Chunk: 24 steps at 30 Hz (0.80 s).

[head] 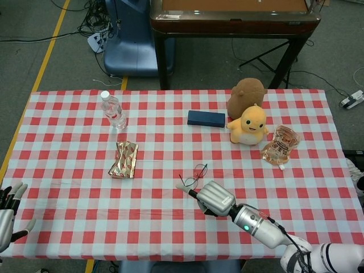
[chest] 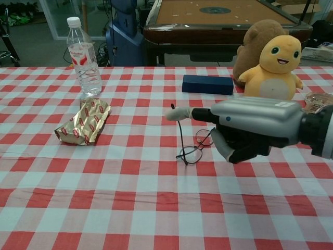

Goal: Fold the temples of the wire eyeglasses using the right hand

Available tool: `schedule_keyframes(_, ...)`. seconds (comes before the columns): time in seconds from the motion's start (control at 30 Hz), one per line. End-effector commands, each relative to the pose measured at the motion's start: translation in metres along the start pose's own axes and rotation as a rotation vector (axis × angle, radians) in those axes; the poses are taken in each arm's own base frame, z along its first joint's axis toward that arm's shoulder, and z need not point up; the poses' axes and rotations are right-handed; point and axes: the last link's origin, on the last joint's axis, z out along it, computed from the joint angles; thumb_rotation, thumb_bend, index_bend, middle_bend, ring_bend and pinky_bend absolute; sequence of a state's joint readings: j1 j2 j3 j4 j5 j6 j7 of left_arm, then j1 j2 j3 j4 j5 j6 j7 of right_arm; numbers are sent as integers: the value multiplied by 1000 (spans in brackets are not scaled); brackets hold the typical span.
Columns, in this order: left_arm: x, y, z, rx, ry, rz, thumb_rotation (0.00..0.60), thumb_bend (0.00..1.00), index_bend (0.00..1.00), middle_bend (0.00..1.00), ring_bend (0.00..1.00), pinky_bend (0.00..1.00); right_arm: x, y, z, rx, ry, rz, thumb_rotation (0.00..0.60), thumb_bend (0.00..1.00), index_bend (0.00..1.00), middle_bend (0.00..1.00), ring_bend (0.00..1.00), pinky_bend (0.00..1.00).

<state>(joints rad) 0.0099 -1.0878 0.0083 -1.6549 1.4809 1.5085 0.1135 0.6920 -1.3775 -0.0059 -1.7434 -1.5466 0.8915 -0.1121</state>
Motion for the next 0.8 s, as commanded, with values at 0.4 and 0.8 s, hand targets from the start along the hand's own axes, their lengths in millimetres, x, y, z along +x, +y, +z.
schedule_keyframes(0.4, -2, -3, -1, 9, -6, 1, 600, 290, 0, 0, 10, 0, -18, 22, 16, -93, -35, -25, 600, 1000, 0, 1000, 1000, 1000)
schedule_keyframes(0.8, -5, -1, 2, 5, -18, 5, 600, 290, 0, 0, 10, 0, -34, 46, 19, -182, -70, 18, 600, 1000, 0, 1000, 1000, 1000)
